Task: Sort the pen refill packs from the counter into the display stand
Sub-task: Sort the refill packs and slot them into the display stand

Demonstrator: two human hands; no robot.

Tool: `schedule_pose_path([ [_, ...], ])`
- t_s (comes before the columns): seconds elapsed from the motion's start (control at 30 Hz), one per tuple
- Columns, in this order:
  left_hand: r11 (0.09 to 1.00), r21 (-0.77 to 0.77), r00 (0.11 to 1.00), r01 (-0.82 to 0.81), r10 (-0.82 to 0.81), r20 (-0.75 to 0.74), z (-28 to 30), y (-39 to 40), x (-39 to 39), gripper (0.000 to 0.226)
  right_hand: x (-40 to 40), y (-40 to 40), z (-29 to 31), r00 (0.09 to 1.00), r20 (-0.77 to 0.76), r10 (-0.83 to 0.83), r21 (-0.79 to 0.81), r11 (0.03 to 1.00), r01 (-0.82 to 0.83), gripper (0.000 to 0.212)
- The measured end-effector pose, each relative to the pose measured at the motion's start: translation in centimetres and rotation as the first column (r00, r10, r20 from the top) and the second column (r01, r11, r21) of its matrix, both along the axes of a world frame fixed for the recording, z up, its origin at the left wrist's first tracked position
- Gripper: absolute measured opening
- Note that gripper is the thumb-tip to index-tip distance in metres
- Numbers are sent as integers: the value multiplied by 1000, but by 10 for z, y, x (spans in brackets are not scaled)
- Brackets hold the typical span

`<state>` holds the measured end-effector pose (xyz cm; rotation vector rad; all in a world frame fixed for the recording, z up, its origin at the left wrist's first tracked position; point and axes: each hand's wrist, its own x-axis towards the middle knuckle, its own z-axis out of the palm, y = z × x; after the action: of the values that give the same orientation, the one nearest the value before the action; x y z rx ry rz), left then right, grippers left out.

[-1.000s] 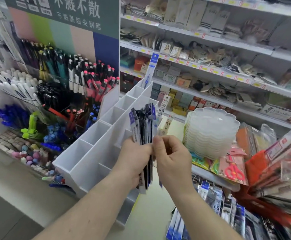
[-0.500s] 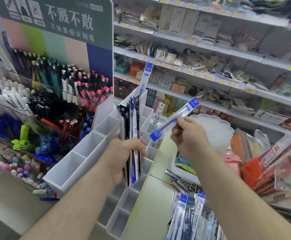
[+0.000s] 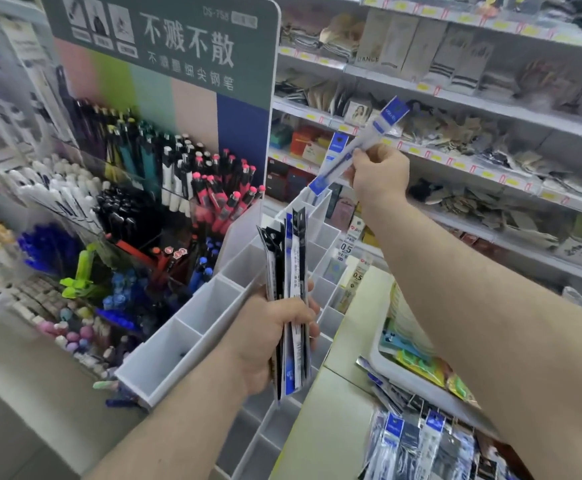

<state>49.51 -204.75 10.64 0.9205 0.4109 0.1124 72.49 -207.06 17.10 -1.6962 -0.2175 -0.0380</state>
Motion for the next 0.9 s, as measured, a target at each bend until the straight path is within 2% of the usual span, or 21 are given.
schedule_pose_path([
  [0.1,1000,5,1000,-5,5,6,-2,1,0,42,3,7,-1,994,103,47,-181,983,-28,18],
  [0.23,1000,6,1000,3,-3,8,-4,1,0,41,10,7,7,981,185,64,-291,957,-7,15],
  [0.3,1000,1,1000,7,-7,2,-4,1,1,43,13,8,5,980,157,119,-364,930,-54,15],
  [0.43,1000,12,1000,8,-8,-10,-5,-1,1,42,8,9,-10,972,-11,233,-541,817,-201,16],
  [0.53,1000,20,1000,5,-5,-18,-5,-1,0,38,4,1,-19,976,-19,215,-510,838,-194,7],
  [0.57,1000,23,1000,5,-4,-23,-4,-1,-1,35,2,-3,-21,980,-15,200,-492,851,-181,12],
  [0.63,1000,12,1000,18,-17,-20,-4,-1,-1,34,-4,-14,-22,989,-20,144,-431,892,-139,17],
  [0.7,998,-40,999,41,-42,-2,-3,-2,-2,39,-19,-29,-22,991,-69,118,-324,937,-134,10],
  [0.8,981,-162,995,102,-98,34,-2,-4,-3,45,-67,-60,-19,962,-166,217,-182,952,-246,2],
  [0.9,956,-233,983,176,-160,85,-3,-5,-5,52,-118,-92,-20,923,-196,331,-116,927,-357,9],
])
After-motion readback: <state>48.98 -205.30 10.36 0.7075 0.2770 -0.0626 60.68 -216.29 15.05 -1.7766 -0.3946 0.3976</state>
